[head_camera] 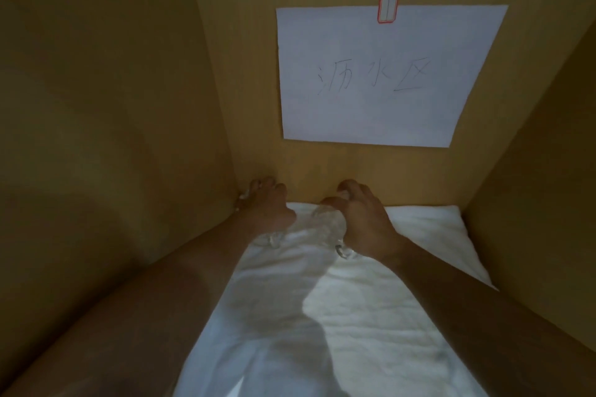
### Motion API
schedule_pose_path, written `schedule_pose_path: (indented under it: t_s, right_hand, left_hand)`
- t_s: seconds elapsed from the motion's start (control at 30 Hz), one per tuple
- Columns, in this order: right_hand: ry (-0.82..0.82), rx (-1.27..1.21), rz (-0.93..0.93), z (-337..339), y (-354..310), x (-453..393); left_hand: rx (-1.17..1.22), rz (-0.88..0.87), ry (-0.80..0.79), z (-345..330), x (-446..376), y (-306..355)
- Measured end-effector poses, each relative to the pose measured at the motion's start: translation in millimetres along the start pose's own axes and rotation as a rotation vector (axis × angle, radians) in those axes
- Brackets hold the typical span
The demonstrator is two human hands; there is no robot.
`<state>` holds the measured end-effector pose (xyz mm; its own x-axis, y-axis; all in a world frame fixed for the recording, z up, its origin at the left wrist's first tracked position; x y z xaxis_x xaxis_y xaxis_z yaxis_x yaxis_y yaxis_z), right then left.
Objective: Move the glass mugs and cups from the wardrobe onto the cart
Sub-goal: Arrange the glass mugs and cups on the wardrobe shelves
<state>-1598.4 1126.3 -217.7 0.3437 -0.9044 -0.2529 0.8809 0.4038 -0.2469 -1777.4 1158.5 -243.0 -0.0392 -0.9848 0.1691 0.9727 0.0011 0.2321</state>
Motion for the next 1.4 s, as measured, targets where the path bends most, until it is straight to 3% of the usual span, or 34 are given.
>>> schedule_pose_path:
  t_s: [0.17, 0.27, 0.37, 0.6, 1.4]
  right_hand:
    - [0.058, 0.169, 0.271, -7, -35, -1]
    - [-0.066, 0.205, 0.355, -25, -46, -1]
    - [-0.245, 0.091, 0.283, -47, -44, -5]
    - [-0.206, -0.179, -0.084, -47, -18, -27]
    - [-0.133, -0.23, -0.148, -48, -16, -59]
  left_hand:
    - [-0.067, -0.008, -0.214, 4, -4, -5]
    - [-0.11, -0.043, -0.235, 5, -5, -4]
    - [-0.056, -0.066, -0.168, 7, -6, -5]
    - [0.049, -0.041, -0.035, 10, -8, -20]
    - [0.055, -0.034, 0.05, 6, -13, -16]
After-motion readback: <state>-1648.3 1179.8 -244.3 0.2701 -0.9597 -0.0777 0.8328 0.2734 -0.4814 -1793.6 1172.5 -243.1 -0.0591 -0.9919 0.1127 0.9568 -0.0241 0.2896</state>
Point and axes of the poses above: each hand's wrist, its own x-axis away from the middle knuckle, its own z-axis out of the back of the hand, y = z × x, the point moved 9 cm from there along -x, towards the middle knuckle, and after that the axes turned 5 degrees about y, right-handed, at the moved point
